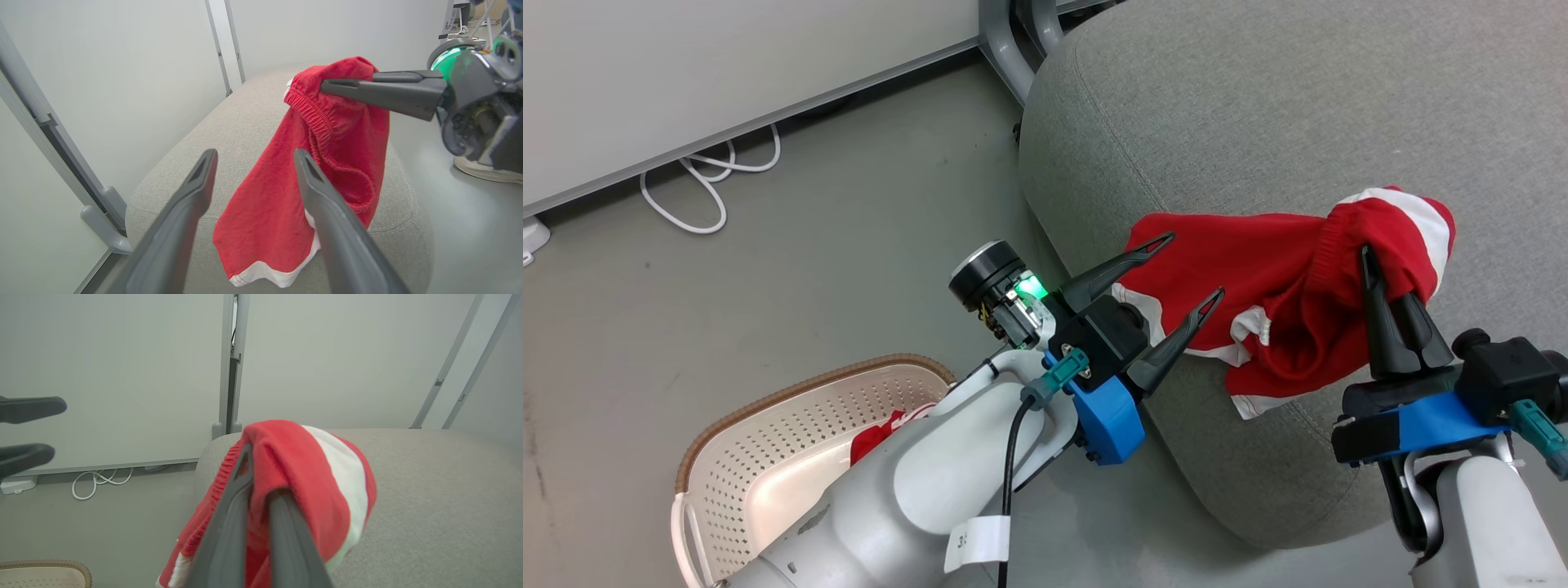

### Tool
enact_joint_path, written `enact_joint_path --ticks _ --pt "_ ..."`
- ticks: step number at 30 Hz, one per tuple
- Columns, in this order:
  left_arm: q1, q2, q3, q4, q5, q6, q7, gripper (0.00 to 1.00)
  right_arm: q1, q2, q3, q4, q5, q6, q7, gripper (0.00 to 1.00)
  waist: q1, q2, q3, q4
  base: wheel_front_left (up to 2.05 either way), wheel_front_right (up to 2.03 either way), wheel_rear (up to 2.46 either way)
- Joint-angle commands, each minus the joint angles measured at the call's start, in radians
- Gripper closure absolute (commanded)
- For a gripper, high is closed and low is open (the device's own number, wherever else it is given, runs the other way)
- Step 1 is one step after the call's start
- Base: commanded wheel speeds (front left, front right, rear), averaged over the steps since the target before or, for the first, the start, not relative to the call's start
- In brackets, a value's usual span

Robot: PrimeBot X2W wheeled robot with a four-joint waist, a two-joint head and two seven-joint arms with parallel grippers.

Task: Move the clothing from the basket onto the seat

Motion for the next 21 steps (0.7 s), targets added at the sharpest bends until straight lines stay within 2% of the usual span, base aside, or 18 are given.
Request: enact_joint_path --ticks 1,12,21 --pt "0.006 0.000 0.004 0.001 0.003 -0.003 -0.003 0.00 0.005 0.004 -0.003 -0.006 -0.002 0.000 -0.004 1.00 -0.0001 0.0000 0.000 0.001 0.00 0.00 0.00" --pt "-0.022 0.010 0.018 -0.020 0.017 0.003 -0.003 0.00 -0.106 -0.018 -0.009 -0.054 -0.012 0.000 -0.004 1.00 -0.0001 0.0000 0.047 0.016 0.00 0.00 0.00" --pt "-0.091 0.036 0.020 -0.041 0.046 0.006 0.000 0.00 -0.367 -0.133 -0.086 -0.102 -0.016 0.000 -0.004 1.00 -0.0001 0.0000 0.207 0.063 0.00 0.00 0.00"
